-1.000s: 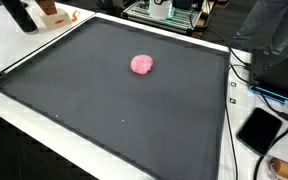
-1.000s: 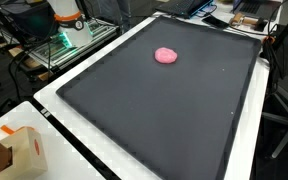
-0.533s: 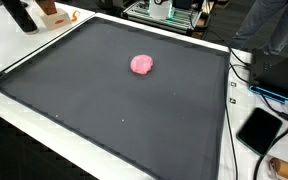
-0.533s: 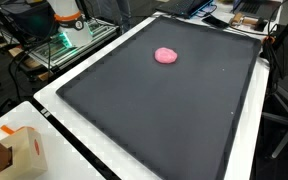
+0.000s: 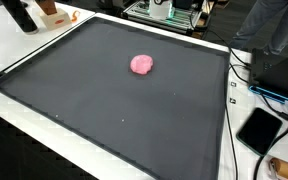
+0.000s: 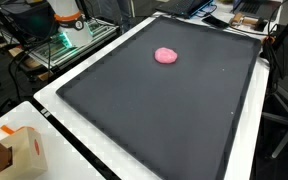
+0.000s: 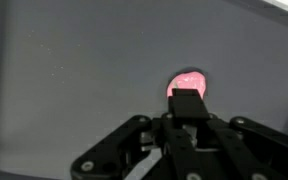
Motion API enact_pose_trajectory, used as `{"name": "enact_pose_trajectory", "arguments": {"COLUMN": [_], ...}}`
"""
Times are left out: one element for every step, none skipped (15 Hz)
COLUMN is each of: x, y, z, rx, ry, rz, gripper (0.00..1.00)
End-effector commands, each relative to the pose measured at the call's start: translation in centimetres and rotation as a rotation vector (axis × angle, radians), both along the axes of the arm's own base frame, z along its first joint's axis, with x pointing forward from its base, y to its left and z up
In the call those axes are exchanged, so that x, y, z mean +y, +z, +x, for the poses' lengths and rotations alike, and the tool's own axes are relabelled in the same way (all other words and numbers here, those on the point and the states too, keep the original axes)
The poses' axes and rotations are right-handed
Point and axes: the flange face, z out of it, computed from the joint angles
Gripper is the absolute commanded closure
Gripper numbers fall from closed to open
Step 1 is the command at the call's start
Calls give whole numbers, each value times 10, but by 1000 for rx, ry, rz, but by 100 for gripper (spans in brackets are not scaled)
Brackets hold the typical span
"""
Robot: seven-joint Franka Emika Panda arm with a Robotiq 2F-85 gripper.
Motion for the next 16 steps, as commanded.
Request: {"name": "enact_pose_trajectory", "arguments": {"x": [-11, -15, -19, -23, -27, -32, -35, -38, -40, -43, -47, -50, -53, -55, -56, -57], "y": [-51, -64, -77, -88, -98, -110, -120, -131, -140, -150, -159, -167, -175, -183, -190, -196], "z": [10, 13, 16, 18, 20, 23, 25, 28, 31, 34, 38, 41, 45, 50, 54, 59], "rx": [-15, -16, -16, -16, -13, -6, 4, 9, 13, 10, 4, 2, 6, 11, 21, 28], "ry": [40, 47, 50, 51, 54, 45, 39, 35, 28, 16, 11, 4, -2, -10, -14, -19], "rz": [146, 180, 220, 262, 305, 350, 391, 433, 469, 495, 521, 531, 543, 547, 552, 554], "gripper": [97, 97, 97, 97, 97, 97, 97, 97, 97, 97, 97, 97, 97, 97, 97, 97]}}
